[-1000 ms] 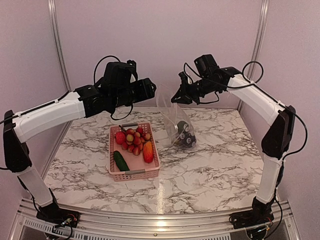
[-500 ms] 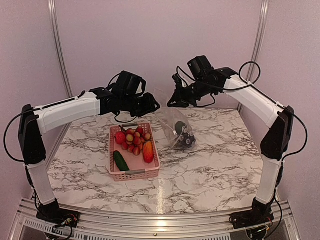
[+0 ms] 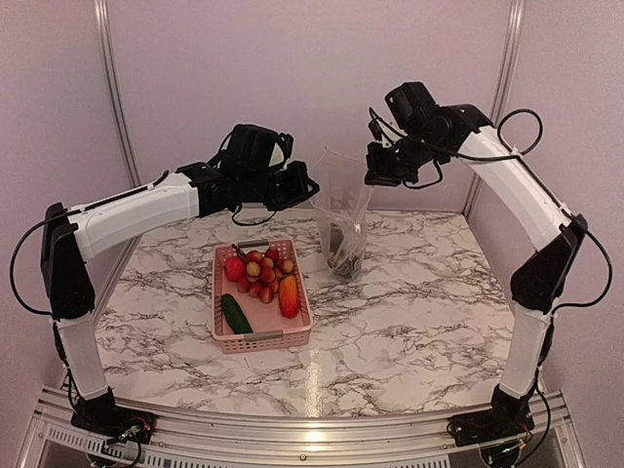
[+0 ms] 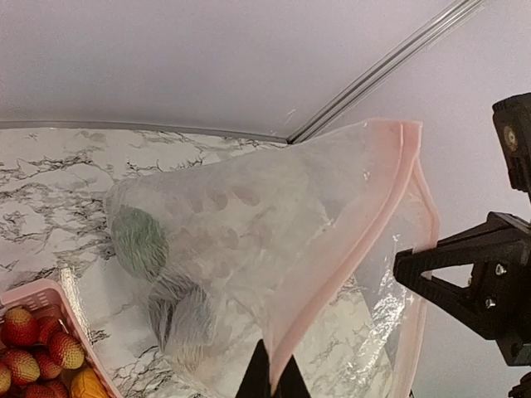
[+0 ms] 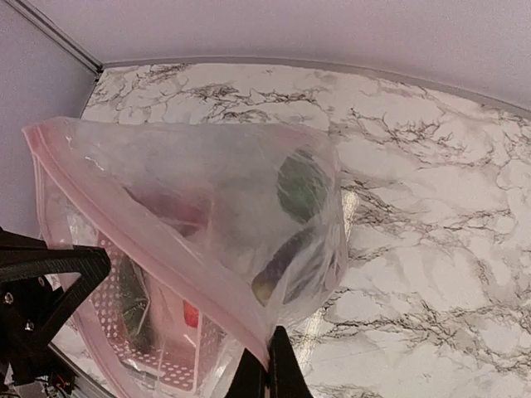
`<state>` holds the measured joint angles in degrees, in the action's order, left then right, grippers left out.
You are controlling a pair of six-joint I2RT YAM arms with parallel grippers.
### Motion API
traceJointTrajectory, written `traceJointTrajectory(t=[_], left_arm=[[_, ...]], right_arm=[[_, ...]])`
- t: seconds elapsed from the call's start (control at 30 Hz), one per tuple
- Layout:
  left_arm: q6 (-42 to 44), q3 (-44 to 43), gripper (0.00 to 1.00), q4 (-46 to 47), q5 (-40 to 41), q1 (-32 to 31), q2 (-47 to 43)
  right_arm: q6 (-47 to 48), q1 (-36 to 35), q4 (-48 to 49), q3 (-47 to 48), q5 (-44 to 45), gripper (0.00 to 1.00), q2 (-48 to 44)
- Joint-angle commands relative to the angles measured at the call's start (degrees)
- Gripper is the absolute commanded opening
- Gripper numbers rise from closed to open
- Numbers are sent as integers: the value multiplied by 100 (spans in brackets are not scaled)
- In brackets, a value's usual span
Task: Place the food in the zip-top bag and seal the zipper
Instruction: Adjust the zipper food storage bag at the center of the board.
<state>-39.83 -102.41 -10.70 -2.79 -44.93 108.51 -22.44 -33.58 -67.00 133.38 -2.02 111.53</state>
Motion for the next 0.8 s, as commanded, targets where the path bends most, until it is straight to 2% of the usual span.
traceJointTrajectory(t=[0.0, 0.03, 0.1, 0.17, 0.3, 0.33, 0.37, 0.53, 0.6, 0.77], left_arm=[[-112, 54, 0, 372, -331, -25, 33], [-163, 58, 2, 428, -360, -20, 57], [-184, -36, 16, 478, -380, -24, 84], [-66, -166, 39, 534, -382, -18, 64], [530, -173, 72, 565, -43, 6, -288], [680, -105, 93, 535, 71, 13, -392], [710, -1, 98, 526, 159, 24, -509], [520, 459, 99, 271, 3, 248, -881], [480, 581, 99, 219, -188, 322, -934], [627, 954, 99, 201, 20, 333, -1105]], right_arm=[[-144, 74, 338, -825, -269, 0, -285], [-159, 102, 367, -782, -332, 0, -256], [-199, 198, 379, -606, -336, 0, -221], [-213, 439, 335, -481, -296, 0, -266], [-85, 925, 439, -578, -66, 0, -611], [-39, 1011, 472, -562, -40, 0, -670], [-10, 1075, 487, -516, -17, 0, -689], [14, 1094, 593, -313, -160, 0, -633], [-15, 1054, 706, -434, -323, 0, -594], [218, 630, 945, -1055, -387, 0, -504]])
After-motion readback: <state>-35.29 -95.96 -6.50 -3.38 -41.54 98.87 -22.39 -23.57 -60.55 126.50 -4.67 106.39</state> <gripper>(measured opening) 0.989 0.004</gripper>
